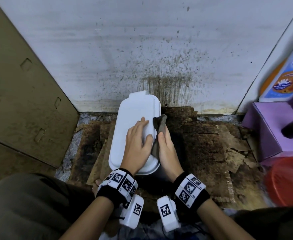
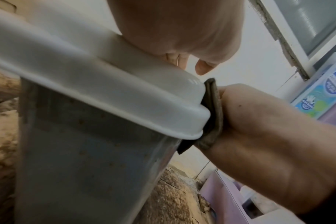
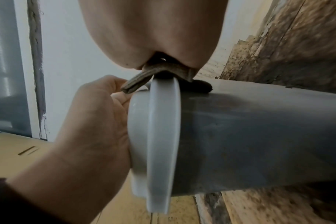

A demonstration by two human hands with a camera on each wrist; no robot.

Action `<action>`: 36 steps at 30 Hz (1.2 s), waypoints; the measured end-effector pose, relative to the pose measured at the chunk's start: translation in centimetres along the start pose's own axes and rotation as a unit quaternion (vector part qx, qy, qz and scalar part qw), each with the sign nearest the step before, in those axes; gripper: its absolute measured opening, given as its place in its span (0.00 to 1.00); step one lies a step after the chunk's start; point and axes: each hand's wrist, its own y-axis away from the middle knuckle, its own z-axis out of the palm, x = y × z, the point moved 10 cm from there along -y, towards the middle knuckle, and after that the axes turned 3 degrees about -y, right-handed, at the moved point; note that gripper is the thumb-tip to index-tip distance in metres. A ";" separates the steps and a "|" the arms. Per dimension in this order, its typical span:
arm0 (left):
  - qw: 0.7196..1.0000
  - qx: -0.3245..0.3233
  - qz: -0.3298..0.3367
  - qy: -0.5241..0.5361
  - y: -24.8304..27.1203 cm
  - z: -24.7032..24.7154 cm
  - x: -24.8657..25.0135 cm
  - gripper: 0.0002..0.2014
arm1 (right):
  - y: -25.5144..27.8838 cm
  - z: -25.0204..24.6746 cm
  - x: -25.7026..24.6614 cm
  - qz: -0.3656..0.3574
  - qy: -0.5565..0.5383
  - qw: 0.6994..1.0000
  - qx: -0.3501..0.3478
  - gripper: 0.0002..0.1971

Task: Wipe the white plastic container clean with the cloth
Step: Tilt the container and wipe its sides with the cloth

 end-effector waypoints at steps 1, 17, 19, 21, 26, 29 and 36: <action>1.000 -0.003 0.001 0.002 0.0 0.1 0.1 0.26 | 0.2 -0.1 -0.2 -0.007 0.005 1.000 -0.001 0.25; 0.988 0.115 -0.098 0.040 -0.2 -4.6 -2.7 0.14 | 0.0 -4.9 -1.8 -0.008 0.140 0.989 0.036 0.25; 0.982 0.087 -0.162 -0.035 0.1 -4.4 -4.4 0.17 | -0.1 -5.8 -1.8 -0.003 0.136 0.990 0.044 0.25; 0.969 -0.002 -0.243 -0.045 1.0 -2.3 -6.2 0.27 | -0.1 -6.6 -1.9 -0.010 0.138 0.989 0.049 0.24; 0.969 -0.041 -0.245 -0.008 1.5 0.8 -6.6 0.30 | 0.1 -7.9 -2.1 0.025 0.140 0.989 0.046 0.22; 0.971 -0.027 -0.237 0.008 1.3 0.8 -6.7 0.32 | 0.6 -7.8 -2.2 0.027 0.124 0.991 0.051 0.22; 0.975 -0.044 -0.212 0.041 1.1 0.2 -6.2 0.29 | 1.5 -8.7 0.4 0.033 0.122 0.982 0.138 0.26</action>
